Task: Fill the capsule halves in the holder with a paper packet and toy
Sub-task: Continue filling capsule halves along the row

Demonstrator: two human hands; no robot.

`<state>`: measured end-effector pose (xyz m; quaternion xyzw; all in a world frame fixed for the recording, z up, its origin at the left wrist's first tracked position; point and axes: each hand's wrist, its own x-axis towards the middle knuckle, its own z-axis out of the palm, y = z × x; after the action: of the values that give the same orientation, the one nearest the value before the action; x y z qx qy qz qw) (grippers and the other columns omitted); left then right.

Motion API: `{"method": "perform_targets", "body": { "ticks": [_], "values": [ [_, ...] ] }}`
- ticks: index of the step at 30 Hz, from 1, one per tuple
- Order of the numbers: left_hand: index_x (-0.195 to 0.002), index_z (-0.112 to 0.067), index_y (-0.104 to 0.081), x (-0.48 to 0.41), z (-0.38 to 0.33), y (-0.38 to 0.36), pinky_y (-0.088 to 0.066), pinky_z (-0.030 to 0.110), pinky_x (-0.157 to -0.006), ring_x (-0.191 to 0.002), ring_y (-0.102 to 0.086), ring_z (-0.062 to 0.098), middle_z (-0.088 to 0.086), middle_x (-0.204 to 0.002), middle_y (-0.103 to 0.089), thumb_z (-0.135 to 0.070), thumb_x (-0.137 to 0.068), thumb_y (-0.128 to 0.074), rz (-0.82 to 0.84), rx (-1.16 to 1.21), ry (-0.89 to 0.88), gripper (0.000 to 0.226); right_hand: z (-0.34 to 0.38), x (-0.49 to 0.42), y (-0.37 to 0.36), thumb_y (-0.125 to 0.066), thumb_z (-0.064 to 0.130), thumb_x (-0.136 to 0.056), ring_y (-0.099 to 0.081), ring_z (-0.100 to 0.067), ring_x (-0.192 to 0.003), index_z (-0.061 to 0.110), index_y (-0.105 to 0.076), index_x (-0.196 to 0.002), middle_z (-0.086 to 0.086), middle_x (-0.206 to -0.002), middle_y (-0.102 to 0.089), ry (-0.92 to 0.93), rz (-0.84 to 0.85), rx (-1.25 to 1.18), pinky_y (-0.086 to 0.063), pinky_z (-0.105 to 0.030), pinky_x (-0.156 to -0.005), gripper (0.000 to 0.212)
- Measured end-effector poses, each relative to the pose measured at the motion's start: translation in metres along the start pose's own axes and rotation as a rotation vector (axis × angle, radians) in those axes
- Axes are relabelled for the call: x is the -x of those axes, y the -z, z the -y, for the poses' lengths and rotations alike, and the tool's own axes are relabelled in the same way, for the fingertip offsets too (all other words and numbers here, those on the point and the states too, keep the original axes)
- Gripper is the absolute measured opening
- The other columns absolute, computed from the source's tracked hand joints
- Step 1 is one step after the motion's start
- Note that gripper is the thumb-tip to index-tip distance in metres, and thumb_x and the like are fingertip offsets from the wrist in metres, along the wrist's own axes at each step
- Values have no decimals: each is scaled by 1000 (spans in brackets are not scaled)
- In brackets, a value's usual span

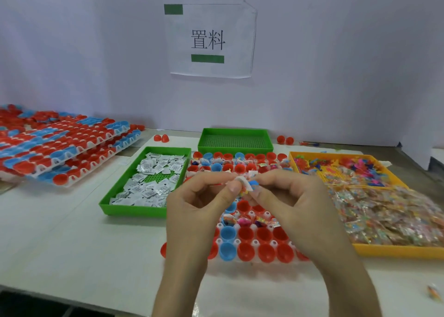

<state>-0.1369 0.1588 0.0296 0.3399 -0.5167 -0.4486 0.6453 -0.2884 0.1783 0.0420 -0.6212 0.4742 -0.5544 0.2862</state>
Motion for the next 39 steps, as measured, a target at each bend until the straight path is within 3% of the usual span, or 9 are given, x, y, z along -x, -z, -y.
{"method": "perform_targets", "body": {
  "ticks": [3,9,15,19,23,28,32,34,39],
  "values": [
    [-81,-18,-80,1,-4,0,-56,19,-66,-74,-74,14,5,-78,-77,-20,-66,-78,57,-17,-38,16,-2,4,4,-71,10,-88,-74,-5,-80,22,-77,-96,11,-83,-77,10,7,30,-57,-19,-74,16],
    [-77,-20,-81,1,-6,4,-55,17,-64,-72,-73,13,4,-75,-77,-24,-63,-80,41,-31,-52,15,3,8,6,-66,24,-92,-71,-1,-94,31,-73,-113,18,-99,-74,95,38,-36,-52,-10,-79,24],
    [-79,-25,-82,-1,-5,18,-54,14,-67,-77,-74,11,2,-77,-77,-30,-64,-78,62,-75,-40,17,3,4,-16,-78,31,-77,-73,-7,-79,31,-77,-94,14,-85,-76,107,2,-80,-57,-16,-68,16],
    [-96,-34,-78,3,-4,39,-54,15,-66,-71,-72,11,3,-73,-75,-30,-71,-76,57,-187,-64,25,-5,1,-27,-80,17,-82,-73,-8,-80,28,-79,-91,13,-85,-76,43,51,-66,-58,-19,-69,15],
    [-106,-48,-72,9,-5,64,-56,14,-68,-78,-75,11,-4,-84,-78,-34,-77,-71,75,-279,-90,32,-7,1,-44,-80,12,-82,-73,-8,-79,32,-78,-86,13,-83,-76,21,100,-90,-58,-20,-71,20],
    [-119,-46,-61,32,19,96,-49,14,-76,-99,-64,-5,-29,-107,-68,-53,-77,-68,-169,-660,-172,43,-17,3,-66,-81,11,-81,-71,-2,-76,28,-80,-86,18,-80,-74,39,109,113,-57,-18,-72,18],
    [-124,-43,-55,48,47,108,-45,22,-78,-101,-60,-3,-29,-110,-62,-57,-61,-78,-170,-727,-83,68,-25,2,-82,-80,16,-82,-66,7,-83,30,-80,-89,24,-81,-71,58,152,275,-55,-12,-77,16],
    [-124,-41,-55,52,60,109,-46,23,-80,-101,-61,-2,-27,-109,-62,-54,-61,-80,-179,-733,-70,69,-29,2,-90,-79,18,-82,-65,8,-87,31,-79,-91,23,-84,-72,71,175,318,-55,-13,-80,15],
    [-116,-45,-55,55,79,111,-48,25,-82,-97,-64,-1,-27,-102,-65,-21,-68,-88,-249,-742,-93,64,-35,2,-106,-76,21,-83,-64,6,-89,32,-77,-92,21,-88,-71,78,234,371,-56,-17,-81,14]
  ]
}}
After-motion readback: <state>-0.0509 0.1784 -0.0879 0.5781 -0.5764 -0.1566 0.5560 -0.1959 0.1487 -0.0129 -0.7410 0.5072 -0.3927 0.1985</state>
